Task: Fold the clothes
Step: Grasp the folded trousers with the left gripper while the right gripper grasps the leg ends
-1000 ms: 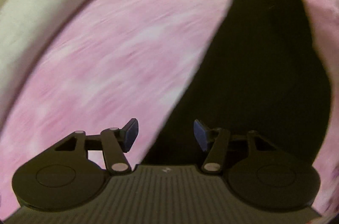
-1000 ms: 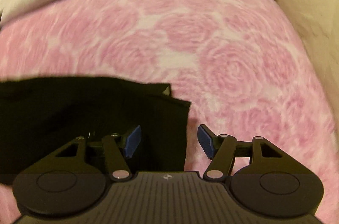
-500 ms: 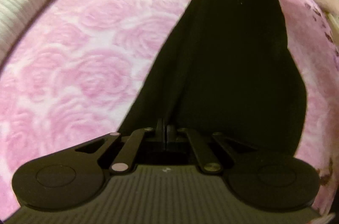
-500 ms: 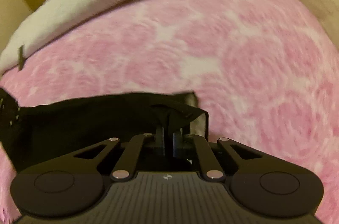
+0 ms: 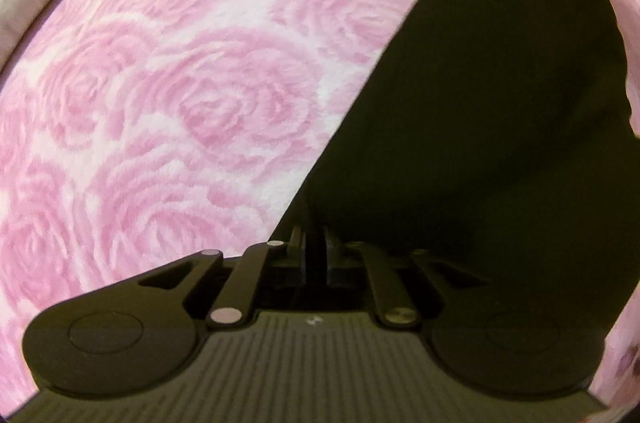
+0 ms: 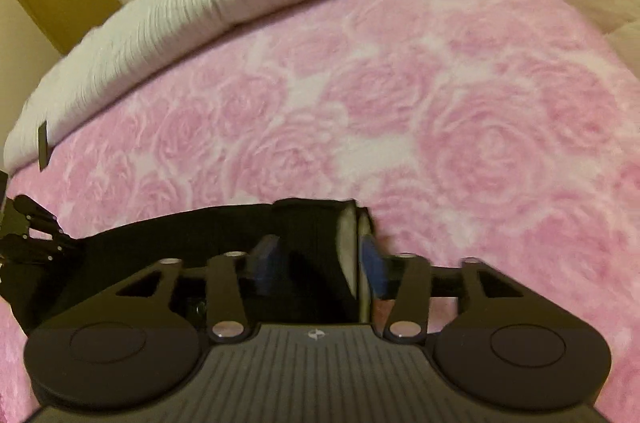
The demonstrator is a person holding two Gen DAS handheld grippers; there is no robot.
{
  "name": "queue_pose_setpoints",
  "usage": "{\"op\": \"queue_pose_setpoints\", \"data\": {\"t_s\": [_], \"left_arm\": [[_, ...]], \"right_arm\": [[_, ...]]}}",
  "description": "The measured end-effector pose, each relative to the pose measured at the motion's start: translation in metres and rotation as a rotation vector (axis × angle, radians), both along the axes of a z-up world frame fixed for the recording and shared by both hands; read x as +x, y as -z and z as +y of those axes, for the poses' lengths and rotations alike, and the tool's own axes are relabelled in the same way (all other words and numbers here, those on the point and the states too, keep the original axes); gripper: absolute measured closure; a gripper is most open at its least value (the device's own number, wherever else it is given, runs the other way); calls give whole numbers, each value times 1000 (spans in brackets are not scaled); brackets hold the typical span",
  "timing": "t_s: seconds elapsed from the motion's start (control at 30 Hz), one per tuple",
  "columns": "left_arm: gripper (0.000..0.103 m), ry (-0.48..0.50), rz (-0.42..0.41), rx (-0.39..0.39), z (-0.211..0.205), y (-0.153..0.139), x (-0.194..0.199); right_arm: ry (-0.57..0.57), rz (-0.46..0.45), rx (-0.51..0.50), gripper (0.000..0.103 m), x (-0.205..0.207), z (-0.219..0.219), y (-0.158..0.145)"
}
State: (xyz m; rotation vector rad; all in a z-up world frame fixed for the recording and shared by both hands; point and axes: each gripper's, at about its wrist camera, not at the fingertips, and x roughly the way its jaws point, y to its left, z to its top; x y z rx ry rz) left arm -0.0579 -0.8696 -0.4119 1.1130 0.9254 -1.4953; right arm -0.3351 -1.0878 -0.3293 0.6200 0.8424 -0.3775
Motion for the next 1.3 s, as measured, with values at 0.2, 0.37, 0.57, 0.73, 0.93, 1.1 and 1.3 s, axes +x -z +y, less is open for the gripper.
{"op": "queue_pose_setpoints", "data": {"t_s": [0.2, 0.37, 0.57, 0.73, 0.93, 1.1, 1.3], "left_arm": [[92, 16, -6, -1, 0, -1, 1], [92, 35, -32, -1, 1, 0, -5], [93, 28, -38, 1, 1, 0, -9], [96, 50, -28, 12, -3, -9, -27], [96, 134, 65, -53, -26, -36, -82], [93, 133, 31, -77, -48, -34, -107], [93, 33, -34, -33, -14, -41, -65]], "right_arm": [[21, -46, 140, 45, -11, -23, 37], [22, -115, 247, 34, -2, -35, 76], [46, -167, 372, 83, -9, -41, 80], [59, -191, 362, 95, -23, -36, 49], [38, -127, 281, 103, -75, -55, -5], [81, -39, 249, 103, -110, -74, -13], [93, -74, 219, 59, -93, -56, -10]]}}
